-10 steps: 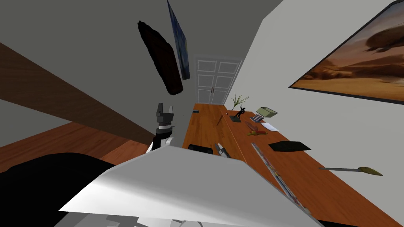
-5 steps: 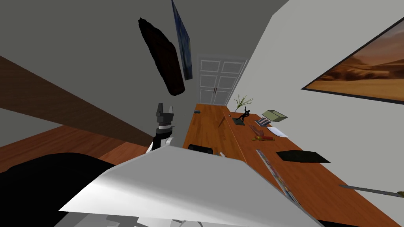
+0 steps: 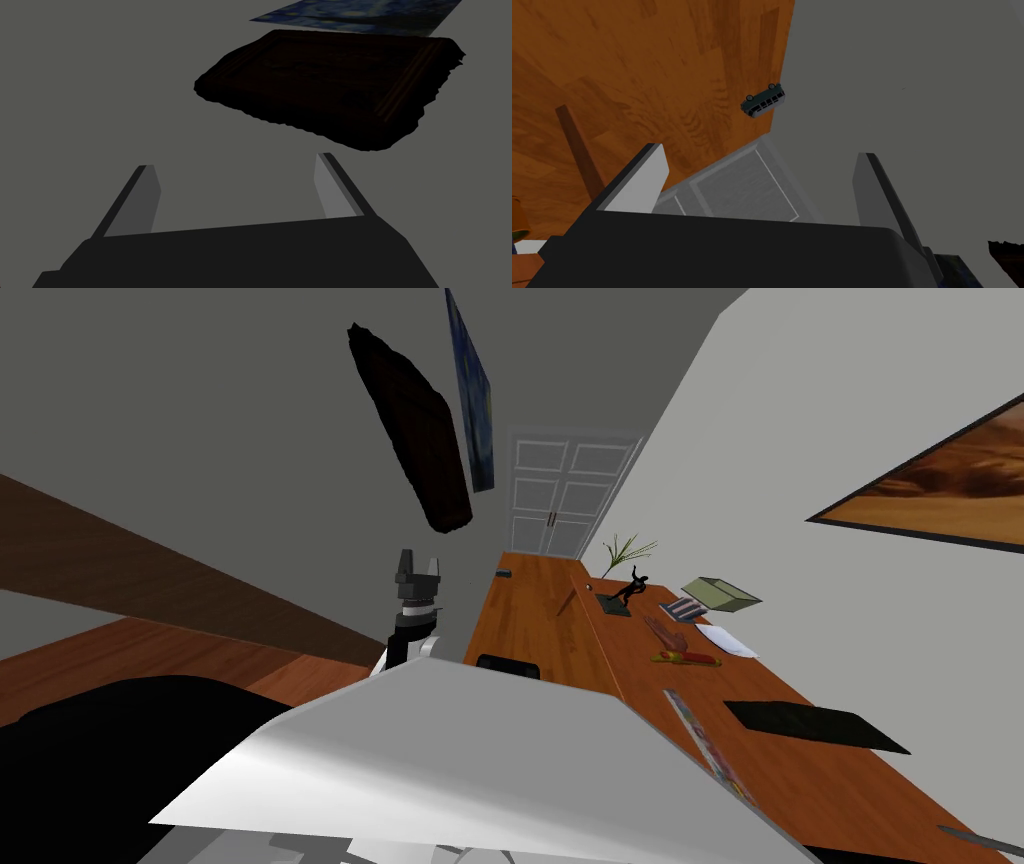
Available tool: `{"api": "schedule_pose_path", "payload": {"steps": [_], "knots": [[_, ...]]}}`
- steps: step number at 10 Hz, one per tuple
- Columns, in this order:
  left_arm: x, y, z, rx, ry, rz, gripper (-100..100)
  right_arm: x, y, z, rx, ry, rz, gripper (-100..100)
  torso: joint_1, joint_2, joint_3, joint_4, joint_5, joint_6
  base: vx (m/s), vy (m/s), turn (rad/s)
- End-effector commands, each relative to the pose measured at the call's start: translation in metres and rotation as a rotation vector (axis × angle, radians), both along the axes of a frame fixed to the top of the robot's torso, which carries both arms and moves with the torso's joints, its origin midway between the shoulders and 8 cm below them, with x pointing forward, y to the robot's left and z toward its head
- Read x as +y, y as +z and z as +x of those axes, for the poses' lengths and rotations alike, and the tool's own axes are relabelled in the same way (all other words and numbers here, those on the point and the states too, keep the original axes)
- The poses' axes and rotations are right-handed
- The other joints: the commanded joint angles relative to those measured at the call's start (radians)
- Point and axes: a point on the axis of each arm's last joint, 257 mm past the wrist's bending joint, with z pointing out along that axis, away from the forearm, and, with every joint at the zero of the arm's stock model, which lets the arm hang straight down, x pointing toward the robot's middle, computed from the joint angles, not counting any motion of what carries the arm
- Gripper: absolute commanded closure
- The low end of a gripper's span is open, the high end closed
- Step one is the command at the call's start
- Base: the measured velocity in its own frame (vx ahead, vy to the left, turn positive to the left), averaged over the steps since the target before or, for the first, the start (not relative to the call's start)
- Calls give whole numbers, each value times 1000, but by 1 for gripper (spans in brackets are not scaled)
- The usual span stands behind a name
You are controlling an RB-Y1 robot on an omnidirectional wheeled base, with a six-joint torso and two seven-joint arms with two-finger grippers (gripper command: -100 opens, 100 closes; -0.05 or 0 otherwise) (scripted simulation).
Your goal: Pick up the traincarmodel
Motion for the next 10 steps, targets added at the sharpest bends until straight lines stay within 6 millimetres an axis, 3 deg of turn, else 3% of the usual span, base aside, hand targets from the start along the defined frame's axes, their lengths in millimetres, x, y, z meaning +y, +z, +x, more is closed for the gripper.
{"api": "schedule_pose_path", "payload": {"steps": [1,2,3,4,6,7,9,10], "knots": [[0,0,0,0,0,0,0,-24,-16,-37,78,28,-68,-100,0,0,0,0,0,0,81,-29,91],[0,0,0,0,0,0,0,-49,-25,-69,145,51,-126,-100,-1,0,0,0,0,0,113,-48,142],[0,0,0,0,0,0,0,-60,-31,-80,171,43,-148,-100,-2,-2,-1,0,0,0,87,-41,30],[0,0,0,0,0,0,0,-79,-33,-105,220,69,-191,-100,-1,-1,-1,0,0,0,78,-46,122],[0,0,0,0,0,0,0,-91,-36,-116,245,61,-213,-100,0,0,0,0,0,0,43,-20,5],[0,0,0,0,0,0,0,-113,-36,-142,298,83,-260,-100,1,2,1,1,0,0,40,-25,64],[0,0,0,0,0,0,0,-122,-38,-150,316,77,-276,-100,0,2,1,0,0,0,38,-26,26],[0,0,0,0,0,0,0,-147,-35,-177,371,95,-327,-100,1,2,1,1,0,0,56,-27,61]]}}
